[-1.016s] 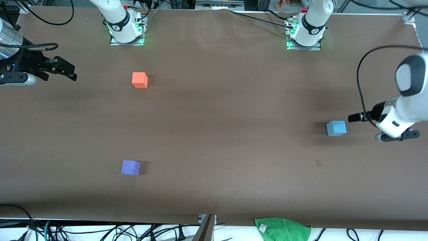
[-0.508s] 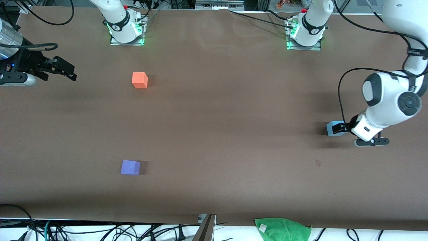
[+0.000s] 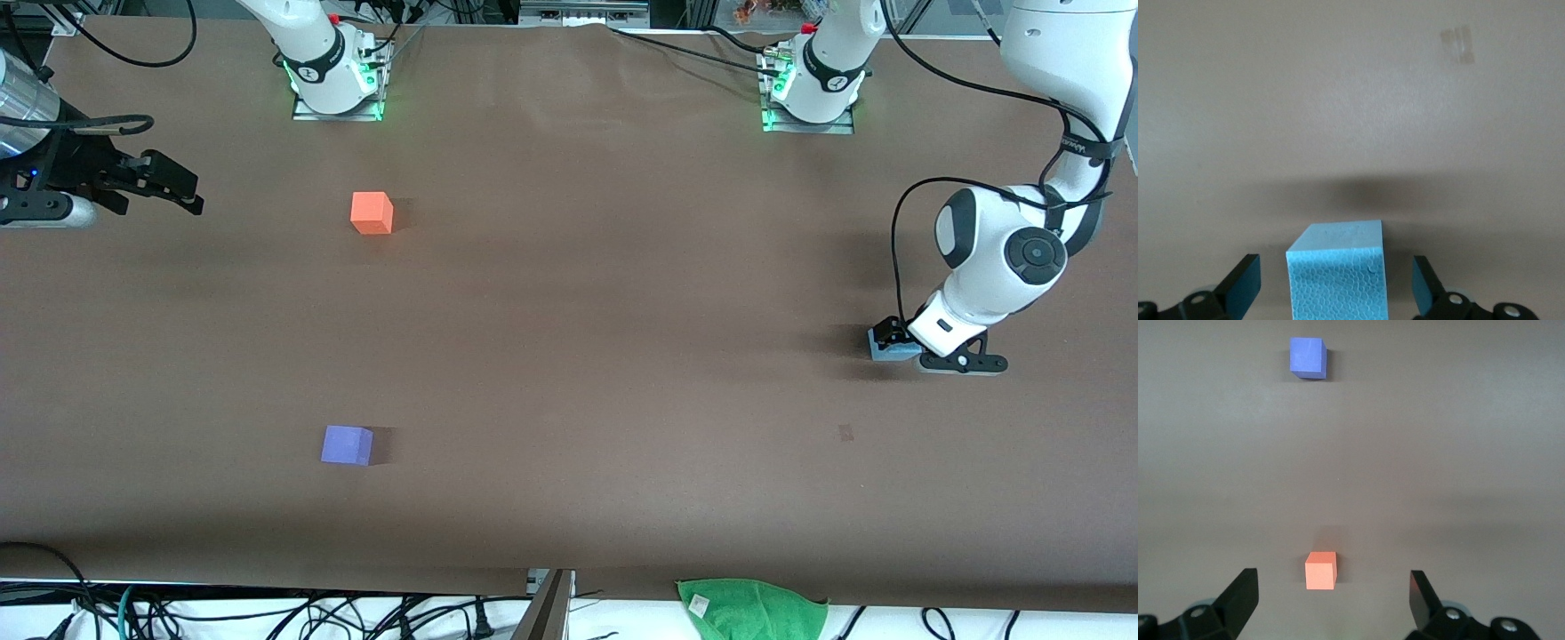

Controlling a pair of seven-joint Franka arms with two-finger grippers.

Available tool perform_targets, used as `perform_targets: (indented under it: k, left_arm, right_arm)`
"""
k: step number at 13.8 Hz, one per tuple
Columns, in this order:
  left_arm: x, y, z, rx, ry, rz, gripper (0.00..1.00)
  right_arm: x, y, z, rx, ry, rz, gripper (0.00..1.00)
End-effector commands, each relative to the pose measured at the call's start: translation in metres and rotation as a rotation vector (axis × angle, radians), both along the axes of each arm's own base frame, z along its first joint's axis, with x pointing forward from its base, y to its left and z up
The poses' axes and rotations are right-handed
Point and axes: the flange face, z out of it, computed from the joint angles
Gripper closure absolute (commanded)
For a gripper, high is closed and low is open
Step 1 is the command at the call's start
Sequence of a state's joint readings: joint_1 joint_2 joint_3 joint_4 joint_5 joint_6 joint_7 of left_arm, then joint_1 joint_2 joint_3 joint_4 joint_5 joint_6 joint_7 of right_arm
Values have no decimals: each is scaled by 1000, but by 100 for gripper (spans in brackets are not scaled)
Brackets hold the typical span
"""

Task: Place blue block between orange and purple blocks
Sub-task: 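Move the left gripper down over the light-blue cube, then close the left gripper on the light-blue cube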

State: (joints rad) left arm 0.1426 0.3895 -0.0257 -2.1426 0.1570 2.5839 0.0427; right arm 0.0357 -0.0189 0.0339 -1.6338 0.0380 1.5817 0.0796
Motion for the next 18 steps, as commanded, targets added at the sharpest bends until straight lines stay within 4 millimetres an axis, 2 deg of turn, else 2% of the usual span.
perform_targets:
  k: [1, 3, 5, 6, 7, 8, 10, 13, 17, 18]
  left_arm:
    - [-17, -2, -23, -4, -22, -33, 0]
    - [-19, 8, -36, -9, -25, -17, 2]
    - [-21, 8, -42, -11, -19, -17, 28]
    - [-20, 10, -42, -11, -19, -13, 46]
    - [-20, 8, -41, -12, -21, -16, 56]
    - [-18, 8, -38, -10, -27, -16, 61]
    - [-13, 7, -26, -7, -42, -16, 64]
    - [0, -6, 11, 4, -7, -22, 63]
    - [34, -34, 68, -1, 105, 0, 62]
    - [40, -48, 81, -2, 129, 15, 62]
  right_arm:
    - [2, -3, 4, -7, 1, 3, 0]
    - [2, -3, 4, -7, 3, 3, 0]
    - [2, -3, 4, -7, 3, 3, 0]
    - [2, -3, 4, -7, 3, 3, 0]
    - [2, -3, 4, -7, 3, 3, 0]
    - [2, -4, 4, -7, 3, 3, 0]
    - [2, -6, 4, -7, 3, 0, 0]
    - [2, -9, 4, -7, 3, -3, 0]
    - [2, -8, 4, -7, 1, -3, 0]
    - [2, -8, 4, -7, 1, -3, 0]
